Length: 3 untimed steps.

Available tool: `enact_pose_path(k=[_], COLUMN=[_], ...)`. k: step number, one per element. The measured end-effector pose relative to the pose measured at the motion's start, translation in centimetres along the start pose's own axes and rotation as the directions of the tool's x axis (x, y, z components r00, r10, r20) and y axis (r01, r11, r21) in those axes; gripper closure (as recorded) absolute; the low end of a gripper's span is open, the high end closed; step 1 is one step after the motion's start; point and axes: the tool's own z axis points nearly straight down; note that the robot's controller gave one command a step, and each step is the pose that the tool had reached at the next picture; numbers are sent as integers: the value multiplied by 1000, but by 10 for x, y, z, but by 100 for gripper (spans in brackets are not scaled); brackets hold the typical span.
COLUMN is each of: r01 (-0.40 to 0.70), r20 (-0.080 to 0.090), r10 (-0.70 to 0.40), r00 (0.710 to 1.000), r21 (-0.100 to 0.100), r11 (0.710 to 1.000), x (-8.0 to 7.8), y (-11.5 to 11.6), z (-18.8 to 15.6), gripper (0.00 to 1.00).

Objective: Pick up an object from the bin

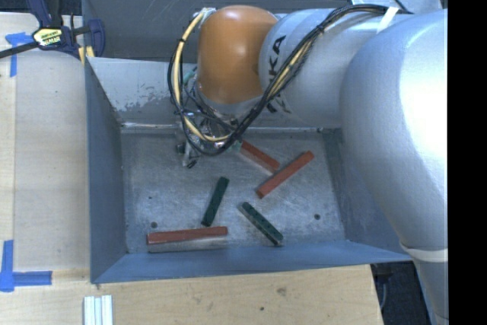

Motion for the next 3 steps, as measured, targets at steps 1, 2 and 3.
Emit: enact_pose_path(k=[1, 2, 3], r01=[-5, -8, -9], r20=[11, 1, 4], r10=[5, 8, 9], r00=[1000, 1000, 1000], r21=[-4, -2, -2], r11=[1000, 1000, 1000], x=[3, 5, -7], y=[22, 21, 14], z=[-108, -102, -99], gripper=[100, 100, 100])
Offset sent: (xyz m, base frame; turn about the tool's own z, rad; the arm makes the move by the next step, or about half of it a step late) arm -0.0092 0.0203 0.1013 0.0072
